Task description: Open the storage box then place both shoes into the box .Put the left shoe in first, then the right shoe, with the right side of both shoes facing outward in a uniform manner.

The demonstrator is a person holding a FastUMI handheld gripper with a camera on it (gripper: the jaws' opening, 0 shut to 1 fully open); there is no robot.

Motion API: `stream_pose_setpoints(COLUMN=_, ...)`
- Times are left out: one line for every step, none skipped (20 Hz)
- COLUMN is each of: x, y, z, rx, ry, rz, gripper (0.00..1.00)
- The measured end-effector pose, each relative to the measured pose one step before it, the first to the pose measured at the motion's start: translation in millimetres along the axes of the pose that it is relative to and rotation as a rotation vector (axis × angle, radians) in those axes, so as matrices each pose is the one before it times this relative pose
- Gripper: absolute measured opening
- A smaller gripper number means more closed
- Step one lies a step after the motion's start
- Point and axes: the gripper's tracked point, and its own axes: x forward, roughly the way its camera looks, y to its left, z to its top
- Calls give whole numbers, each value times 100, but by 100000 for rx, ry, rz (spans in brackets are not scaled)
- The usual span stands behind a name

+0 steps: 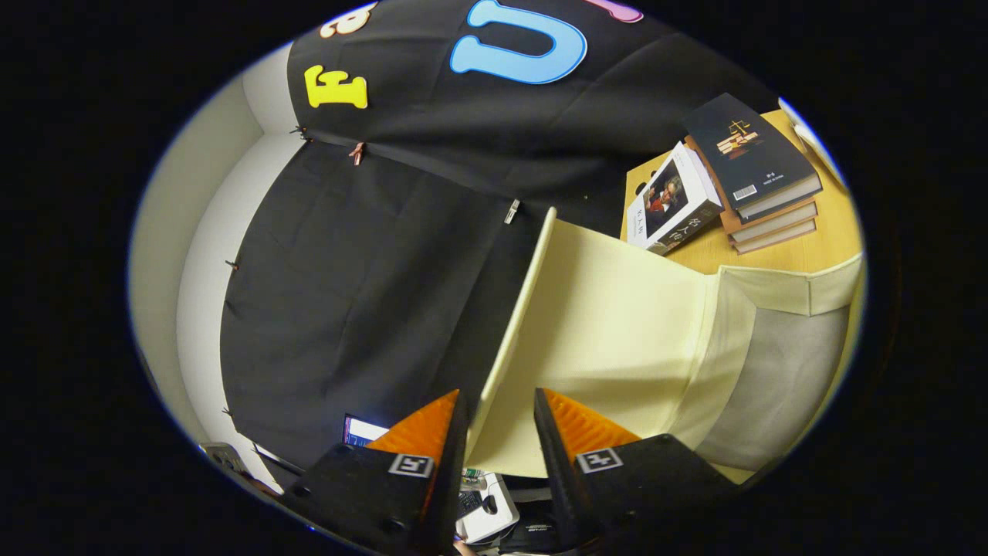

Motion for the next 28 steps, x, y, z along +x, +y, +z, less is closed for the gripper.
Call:
stream_pose_setpoints(x=52, y=-301, z=75, rx=-130, ry=-142, rz=-1063, gripper=61)
stream_pose_setpoints(x=39, y=-357, z=38, rx=-264, ry=-340, rz=-1071, gripper=82)
stream_pose_setpoints(x=-137, y=-346, z=60, rx=-39, ry=-431, rz=-1343, gripper=91)
stream_pose_setpoints(x=-180, y=-428, z=229, rx=288, ry=-611, rz=-1486, gripper=95)
stream_pose_setpoints(x=-311, y=-163, z=107, rx=368, ry=-1249, rz=-815, gripper=95)
stream_pose_setpoints(x=-489, y=-507, z=300, rx=66, ry=-1557, rz=-1715, gripper=95)
stream_pose_setpoints(x=-487, y=-446, z=334, rx=202, ry=-2027, rz=-1927, gripper=96)
stream_pose_setpoints(x=-699, y=-398, z=283, rx=-291, ry=-1828, rz=-1758, gripper=97)
stream_pose_setpoints(x=-847, y=-372, z=185, rx=-1013, ry=-1221, rz=-2033, gripper=97)
stream_pose_setpoints(x=-943, y=-475, z=170, rx=-1998, ry=-1285, rz=-2187, gripper=97)
stream_pose_setpoints(x=-982, y=-509, z=248, rx=-2231, ry=-1802, rz=-2211, gripper=97)
stream_pose_setpoints(x=-1025, y=-422, z=277, rx=-1666, ry=-1849, rz=-1905, gripper=97)
stream_pose_setpoints(x=-1227, y=-270, z=165, rx=-1331, ry=-1626, rz=-1908, gripper=97)
stream_pose_setpoints(x=-1372, y=-367, z=213, rx=-1469, ry=-1377, rz=-1789, gripper=97)
stream_pose_setpoints(x=-1433, y=-643, z=158, rx=-1971, ry=-1836, rz=-2850, gripper=97)
stream_pose_setpoints(x=-1428, y=-815, z=398, rx=-2889, ry=-2585, rz=-3481, gripper=97)
stream_pose_setpoints(x=-1438, y=-858, z=317, rx=-3290, ry=-2477, rz=-3334, gripper=97)
stream_pose_setpoints(x=-1436, y=-1001, z=144, rx=-3517, ry=-1854, rz=-3662, gripper=97)
stream_pose_setpoints(x=-1491, y=-1427, z=110, rx=-3438, ry=-1763, rz=-4390, gripper=97)
stream_pose_setpoints(x=-1261, y=-1325, z=10, rx=-2804, ry=-1170, rz=-3940, gripper=97)
stream_pose_setpoints(x=-1484, y=-1318, z=-45, rx=-1910, ry=-913, rz=-4258, gripper=97)
stream_pose_setpoints(x=-1269, y=-1811, z=-18, rx=-1572, ry=-1332, rz=-5102, gripper=97)
stream_pose_setpoints(x=-994, y=-1975, z=-97, rx=-1483, ry=-1421, rz=-5692, gripper=97)
stream_pose_setpoints(x=-814, y=-2244, z=-199, rx=-1689, ry=-1235, rz=-5838, gripper=97)
stream_pose_setpoints(x=-764, y=-1990, z=-487, rx=-1883, ry=-965, rz=-5187, gripper=97)
stream_pose_setpoints(x=-406, y=-2090, z=-729, rx=-1804, ry=-42, rz=-4707, gripper=98)
stream_pose_setpoints(x=-186, y=-1875, z=-1076, rx=-1399, ry=1152, rz=-4062, gripper=97)
stream_pose_setpoints(x=104, y=-1779, z=-1537, rx=-909, ry=2340, rz=-2606, gripper=98)
